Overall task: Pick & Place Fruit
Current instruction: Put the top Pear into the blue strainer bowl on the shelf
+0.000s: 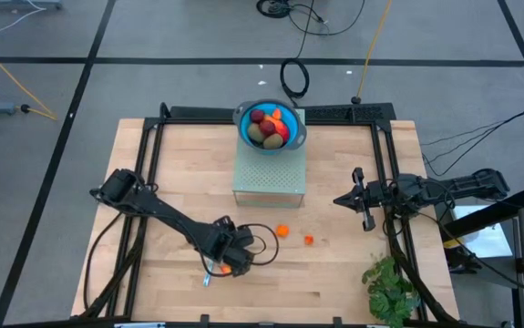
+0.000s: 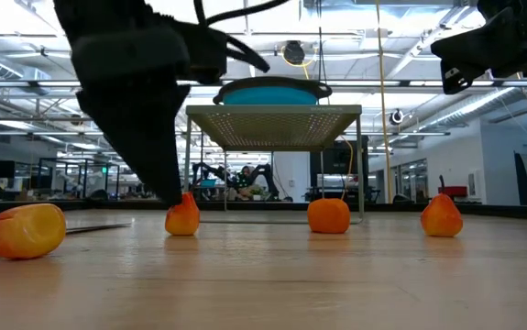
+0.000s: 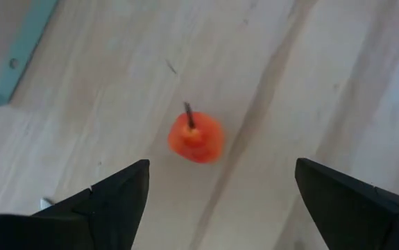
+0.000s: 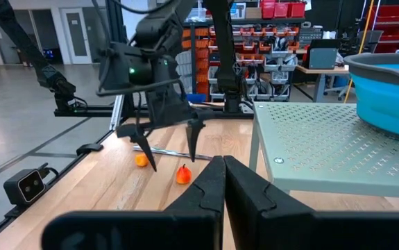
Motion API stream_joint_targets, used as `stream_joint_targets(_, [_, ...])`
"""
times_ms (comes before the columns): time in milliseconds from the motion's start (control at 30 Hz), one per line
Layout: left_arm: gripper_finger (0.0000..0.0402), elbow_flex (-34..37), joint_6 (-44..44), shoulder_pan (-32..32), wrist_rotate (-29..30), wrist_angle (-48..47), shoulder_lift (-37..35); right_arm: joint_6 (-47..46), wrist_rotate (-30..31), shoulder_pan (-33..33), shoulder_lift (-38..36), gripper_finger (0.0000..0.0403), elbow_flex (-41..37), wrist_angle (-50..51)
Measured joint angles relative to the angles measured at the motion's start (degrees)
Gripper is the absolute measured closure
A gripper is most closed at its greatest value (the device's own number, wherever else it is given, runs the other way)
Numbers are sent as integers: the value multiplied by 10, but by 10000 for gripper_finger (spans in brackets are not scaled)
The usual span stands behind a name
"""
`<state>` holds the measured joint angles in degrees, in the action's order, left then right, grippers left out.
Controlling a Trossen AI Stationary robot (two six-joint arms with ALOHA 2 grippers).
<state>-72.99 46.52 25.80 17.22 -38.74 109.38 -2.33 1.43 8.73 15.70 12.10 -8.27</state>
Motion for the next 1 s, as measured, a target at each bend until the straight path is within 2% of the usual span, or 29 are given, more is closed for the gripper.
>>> stream_joint_targets(333, [42,22,21,-9,16,16,0,0,0,0,0,403,0,5])
stream_joint_targets(700, [50,22,-19,-34,29,35,5,0,0,0,0,403,0,5])
stream_joint_targets(1000, [51,19,-40,-44,11,58,41,0,0,0,0,403,0,5])
